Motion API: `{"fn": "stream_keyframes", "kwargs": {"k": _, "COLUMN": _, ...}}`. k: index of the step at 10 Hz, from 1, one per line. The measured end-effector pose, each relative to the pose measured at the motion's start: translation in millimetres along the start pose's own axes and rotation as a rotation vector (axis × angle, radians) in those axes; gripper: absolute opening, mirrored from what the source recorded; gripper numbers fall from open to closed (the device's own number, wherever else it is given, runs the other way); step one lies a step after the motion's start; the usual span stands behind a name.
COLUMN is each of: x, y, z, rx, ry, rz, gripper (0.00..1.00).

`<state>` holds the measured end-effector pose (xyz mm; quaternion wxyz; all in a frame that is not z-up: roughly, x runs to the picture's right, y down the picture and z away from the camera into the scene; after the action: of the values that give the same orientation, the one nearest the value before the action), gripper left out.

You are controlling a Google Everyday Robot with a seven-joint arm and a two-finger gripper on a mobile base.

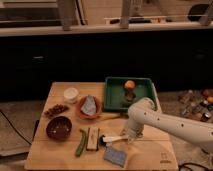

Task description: Place brush in purple bowl

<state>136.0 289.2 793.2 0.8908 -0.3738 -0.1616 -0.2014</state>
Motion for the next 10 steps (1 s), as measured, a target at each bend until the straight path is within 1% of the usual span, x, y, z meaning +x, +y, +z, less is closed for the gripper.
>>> {"fn": "stream_keyframes", "kwargs": {"k": 1, "x": 0, "y": 2, "z": 0, "rx": -0.004, "ry": -0.001, "rz": 0.001, "gripper": 0.00}}
{"fn": "stream_keyframes", "kwargs": {"k": 2, "x": 0, "y": 2, "z": 0, "rx": -0.005, "ry": -0.001, "rz": 0.001, "gripper": 0.00}}
{"fn": "stream_keyframes", "kwargs": {"k": 4, "x": -1, "y": -2, "z": -14, "rx": -0.003, "ry": 0.013, "rz": 0.017, "gripper": 0.00}}
{"fn": "stream_keyframes", "kwargs": {"k": 6, "x": -1, "y": -6, "z": -39, "rx": 0.004, "ry": 0.026, "rz": 0.038, "gripper": 0.00}}
{"fn": "stream_keyframes", "kwargs": {"k": 8, "x": 1, "y": -8, "z": -49, "rx": 0.015, "ry": 0.027, "rz": 0.051, "gripper": 0.00}}
{"fn": "stream_keyframes", "kwargs": {"k": 10, "x": 2, "y": -7, "z": -57, "rx": 0.027, "ry": 0.016, "rz": 0.055, "gripper": 0.00}}
